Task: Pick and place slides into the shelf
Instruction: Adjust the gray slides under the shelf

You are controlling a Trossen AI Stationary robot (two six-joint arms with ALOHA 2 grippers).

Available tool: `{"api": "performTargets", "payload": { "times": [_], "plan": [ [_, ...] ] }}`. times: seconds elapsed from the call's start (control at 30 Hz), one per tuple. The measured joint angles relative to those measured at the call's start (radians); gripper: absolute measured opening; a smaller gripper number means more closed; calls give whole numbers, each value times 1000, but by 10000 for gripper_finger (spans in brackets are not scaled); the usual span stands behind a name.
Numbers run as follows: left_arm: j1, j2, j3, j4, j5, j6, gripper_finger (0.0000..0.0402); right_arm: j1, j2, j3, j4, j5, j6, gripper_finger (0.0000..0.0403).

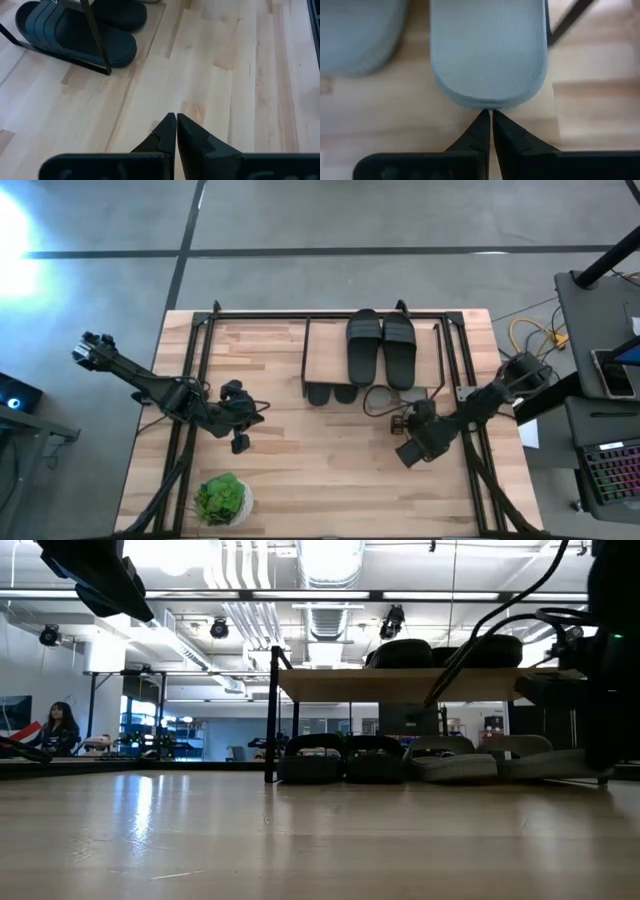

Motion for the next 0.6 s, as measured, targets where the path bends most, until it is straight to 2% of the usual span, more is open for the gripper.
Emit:
{"api": "performTargets", "payload": {
  "times": [0.13,0.37,0.6],
  "plan": [
    [0,0,-4,2,0,-1,0,-46,-22,-14,0,60,-41,12],
    [0,0,-6,2,0,-5,0,-134,-23,-17,59,68,-217,12],
    [0,3,-6,5,1,-53,0,-105,-25,25,150,50,-256,12]
  ]
}}
